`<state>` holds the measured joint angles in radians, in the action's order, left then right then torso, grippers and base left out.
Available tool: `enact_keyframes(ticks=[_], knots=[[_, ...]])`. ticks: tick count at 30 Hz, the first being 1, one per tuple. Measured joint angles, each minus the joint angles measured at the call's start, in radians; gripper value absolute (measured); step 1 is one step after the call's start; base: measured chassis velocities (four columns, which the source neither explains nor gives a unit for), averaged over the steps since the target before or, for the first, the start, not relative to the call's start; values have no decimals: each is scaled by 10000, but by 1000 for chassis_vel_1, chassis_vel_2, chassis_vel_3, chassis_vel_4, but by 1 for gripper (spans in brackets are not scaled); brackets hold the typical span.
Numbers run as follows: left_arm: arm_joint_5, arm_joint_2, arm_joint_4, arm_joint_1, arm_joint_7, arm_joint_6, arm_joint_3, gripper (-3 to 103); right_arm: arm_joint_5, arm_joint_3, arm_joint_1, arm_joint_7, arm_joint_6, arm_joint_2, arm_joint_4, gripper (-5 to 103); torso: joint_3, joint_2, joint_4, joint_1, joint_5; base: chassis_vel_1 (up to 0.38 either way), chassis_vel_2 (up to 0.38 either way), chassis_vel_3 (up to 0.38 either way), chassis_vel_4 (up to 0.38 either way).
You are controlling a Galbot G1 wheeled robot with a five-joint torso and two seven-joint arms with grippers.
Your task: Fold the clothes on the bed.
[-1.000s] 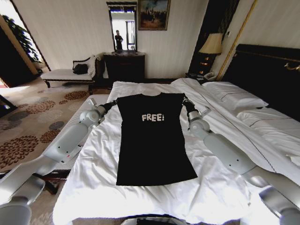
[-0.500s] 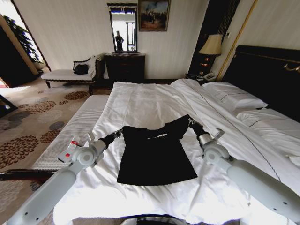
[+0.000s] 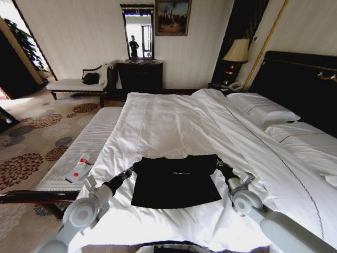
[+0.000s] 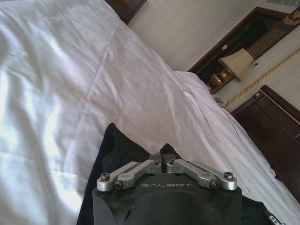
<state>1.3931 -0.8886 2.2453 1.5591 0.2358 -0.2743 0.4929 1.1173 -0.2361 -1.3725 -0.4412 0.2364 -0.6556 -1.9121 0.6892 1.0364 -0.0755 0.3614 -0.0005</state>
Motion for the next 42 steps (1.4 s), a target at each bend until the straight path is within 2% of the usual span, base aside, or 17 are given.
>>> enact_keyframes(ticks=[4,9,17,18,26,29,31,32,33,34,35,36,37,38,39,40,42], knots=[[-361,-70,63,224,594,-679,-36,0,-472,-134,-566,-80,2,-509,-48,0,1,-2,1,2,-1,0,0,0,0],[-480,-144,-52,221,1153,-1191,-328,0,-960,-150,-1076,-76,73,-1013,127,0,1,-1,-3,1,-2,0,0,0,0],[-793,-204,-102,288,1473,-1600,-979,0,-1320,30,-1311,-112,76,-1387,286,0,1,-2,0,2,-1,0,0,0,0],[-796,-224,-23,300,1508,-1647,-1019,0,-1358,42,-1335,-141,72,-1430,288,-3,1,-2,0,2,-2,0,0,0,0],[-821,-140,201,670,1655,-1791,-685,0,-1597,-17,-1943,-426,41,-1514,169,0,1,-3,0,2,-1,0,0,0,0],[-941,-132,153,807,1750,-1837,-494,0,-1834,-95,-2257,-597,24,-1559,45,5,2,-3,-2,2,-1,0,0,0,0],[-987,-122,215,915,1800,-1939,-197,0,-1936,-344,-2452,-692,18,-1609,-199,16,2,-3,-4,2,0,0,0,0,0],[-895,-118,390,978,1810,-2062,51,6,-1940,-613,-2532,-731,12,-1633,-447,16,2,-3,-2,2,0,0,0,0,0],[-895,-118,390,978,1810,-2062,51,6,-1940,-613,-2532,-731,12,-1633,-447,16,2,-3,-2,2,0,0,0,0,0],[-614,-120,666,1003,1832,-2229,482,11,-1920,-1062,-2600,-793,-17,-1655,-860,27,2,-3,2,1,-2,0,0,0,0],[-420,-127,812,971,1842,-2327,748,16,-1875,-1348,-2619,-851,-57,-1664,-1139,27,2,-3,2,1,0,0,0,0,0],[115,-130,1024,787,1919,-2541,1186,22,-1774,-1775,-2603,-958,-165,-1665,-1533,32,2,-2,4,1,0,0,0,0,0],[665,-126,1133,533,1993,-2742,1479,22,-1688,-2068,-2536,-1030,-267,-1653,-1790,37,2,-3,1,1,-1,0,0,0,0],[665,-126,1133,533,1993,-2742,1479,22,-1688,-2068,-2536,-1030,-267,-1653,-1790,37,2,-3,1,1,-1,0,0,0,0],[1123,-102,1155,244,2079,-2877,1679,26,-1552,-2376,-2384,-1108,-368,-1611,-2029,42,1,-2,0,1,-2,0,0,0,0],[1453,-51,1129,-53,2120,-3004,1742,32,-1437,-2557,-2225,-1162,-433,-1569,-2150,42,1,-2,-1,1,0,0,0,0,0],[1708,167,509,-1066,2039,-3055,1373,43,-1072,-2854,-1693,-1296,-600,-1438,-2266,54,2,-2,3,1,1,0,0,0,0]])
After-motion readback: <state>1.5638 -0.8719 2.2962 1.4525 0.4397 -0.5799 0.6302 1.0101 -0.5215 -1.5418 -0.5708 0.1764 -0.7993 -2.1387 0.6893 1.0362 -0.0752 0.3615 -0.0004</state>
